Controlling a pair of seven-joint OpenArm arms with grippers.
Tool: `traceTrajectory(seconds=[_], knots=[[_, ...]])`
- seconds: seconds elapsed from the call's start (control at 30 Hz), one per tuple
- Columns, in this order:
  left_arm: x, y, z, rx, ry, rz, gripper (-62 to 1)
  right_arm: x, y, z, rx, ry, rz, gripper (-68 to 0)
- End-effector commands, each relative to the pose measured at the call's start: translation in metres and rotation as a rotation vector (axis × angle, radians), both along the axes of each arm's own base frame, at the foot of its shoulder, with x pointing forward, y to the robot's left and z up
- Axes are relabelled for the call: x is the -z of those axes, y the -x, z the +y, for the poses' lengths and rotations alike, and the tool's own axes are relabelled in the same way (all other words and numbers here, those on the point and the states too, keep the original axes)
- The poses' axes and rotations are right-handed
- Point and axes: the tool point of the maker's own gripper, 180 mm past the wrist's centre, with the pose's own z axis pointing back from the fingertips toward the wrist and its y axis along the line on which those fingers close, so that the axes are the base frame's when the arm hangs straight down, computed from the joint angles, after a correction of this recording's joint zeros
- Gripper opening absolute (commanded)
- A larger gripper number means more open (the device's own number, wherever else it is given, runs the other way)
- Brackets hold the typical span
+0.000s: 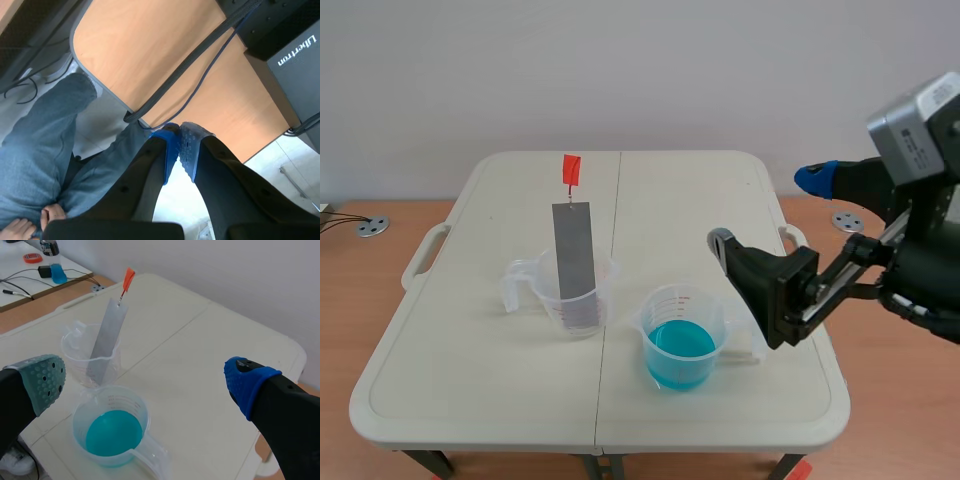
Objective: Hold the metal plate by the orange handle, dip it into the blue solution, take it out and point at it, then put the plate back in the beaker on the left.
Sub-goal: 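Lift the metal plate out of the left beaker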
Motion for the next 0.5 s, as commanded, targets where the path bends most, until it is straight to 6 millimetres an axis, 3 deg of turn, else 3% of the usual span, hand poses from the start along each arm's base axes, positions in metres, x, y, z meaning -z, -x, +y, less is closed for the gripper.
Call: traceTrajectory(seconds=[0.0, 0.47], knots=[[-0.002, 0.0, -0.002, -0.004, 0.008, -0.002, -57.5, -0.007, -0.007, 0.002, -0.007, -0.018, -0.025, -1.2], [-0.002, 0.001, -0.001, -0.004, 0.003, 0.004, -57.5, -0.002, -0.047, 0.026, -0.063, -0.089, -0.016, -1.2]])
